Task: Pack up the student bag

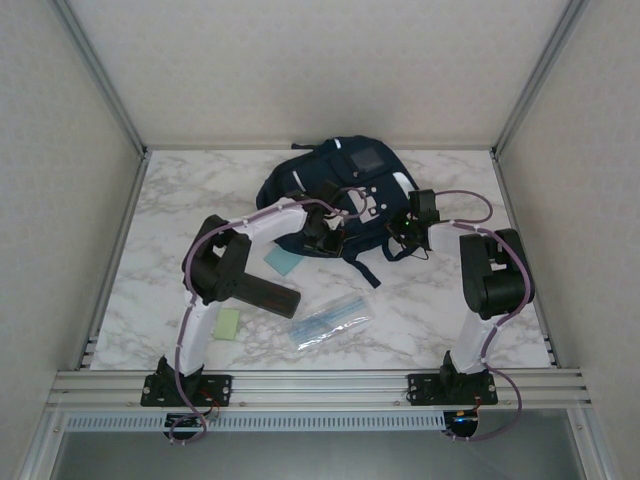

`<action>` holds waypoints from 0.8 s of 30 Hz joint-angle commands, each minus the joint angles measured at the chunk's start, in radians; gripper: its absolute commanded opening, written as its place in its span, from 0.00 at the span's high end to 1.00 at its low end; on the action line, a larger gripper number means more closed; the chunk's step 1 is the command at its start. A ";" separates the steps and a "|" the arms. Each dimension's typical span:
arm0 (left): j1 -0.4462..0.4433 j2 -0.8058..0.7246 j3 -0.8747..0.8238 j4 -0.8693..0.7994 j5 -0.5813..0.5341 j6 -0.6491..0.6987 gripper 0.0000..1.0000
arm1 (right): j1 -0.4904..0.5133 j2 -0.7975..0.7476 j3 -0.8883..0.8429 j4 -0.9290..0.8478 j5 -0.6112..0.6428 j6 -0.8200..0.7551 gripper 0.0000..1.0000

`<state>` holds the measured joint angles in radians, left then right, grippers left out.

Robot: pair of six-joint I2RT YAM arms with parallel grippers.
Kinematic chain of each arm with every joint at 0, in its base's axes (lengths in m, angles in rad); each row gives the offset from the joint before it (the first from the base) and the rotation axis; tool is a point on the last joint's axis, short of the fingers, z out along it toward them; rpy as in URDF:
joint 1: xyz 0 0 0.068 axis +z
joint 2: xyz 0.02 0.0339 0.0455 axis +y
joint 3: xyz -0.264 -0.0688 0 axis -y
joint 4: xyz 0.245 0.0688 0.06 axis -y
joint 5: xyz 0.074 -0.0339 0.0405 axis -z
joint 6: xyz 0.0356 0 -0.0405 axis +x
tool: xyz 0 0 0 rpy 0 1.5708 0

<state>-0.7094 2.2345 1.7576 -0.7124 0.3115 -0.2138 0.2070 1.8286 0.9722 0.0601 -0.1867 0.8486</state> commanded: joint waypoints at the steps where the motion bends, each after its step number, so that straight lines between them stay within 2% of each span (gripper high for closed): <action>1: -0.021 0.065 0.079 0.004 0.036 -0.023 0.93 | -0.007 -0.015 -0.032 -0.079 -0.002 -0.028 1.00; 3: -0.021 0.082 0.107 -0.010 0.026 -0.020 0.77 | -0.007 -0.013 -0.035 -0.078 -0.004 -0.028 1.00; 5: -0.021 0.094 0.122 -0.018 0.016 -0.014 0.67 | -0.007 -0.013 -0.038 -0.075 -0.004 -0.028 1.00; 9: -0.019 0.118 0.164 -0.039 -0.002 -0.007 0.64 | -0.008 -0.011 -0.039 -0.071 -0.007 -0.028 1.00; 16: -0.020 0.148 0.207 -0.039 -0.057 -0.017 0.76 | -0.008 -0.011 -0.042 -0.066 -0.010 -0.028 1.00; 22: -0.020 0.155 0.226 -0.022 -0.074 -0.036 1.00 | -0.007 -0.009 -0.043 -0.063 -0.009 -0.030 1.00; 24: -0.020 0.143 0.223 -0.049 -0.085 -0.020 1.00 | -0.009 -0.009 -0.044 -0.069 -0.004 -0.032 1.00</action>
<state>-0.7315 2.3516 1.9507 -0.8284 0.2855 -0.2481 0.2024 1.8267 0.9600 0.0814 -0.1867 0.8478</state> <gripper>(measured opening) 0.032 0.073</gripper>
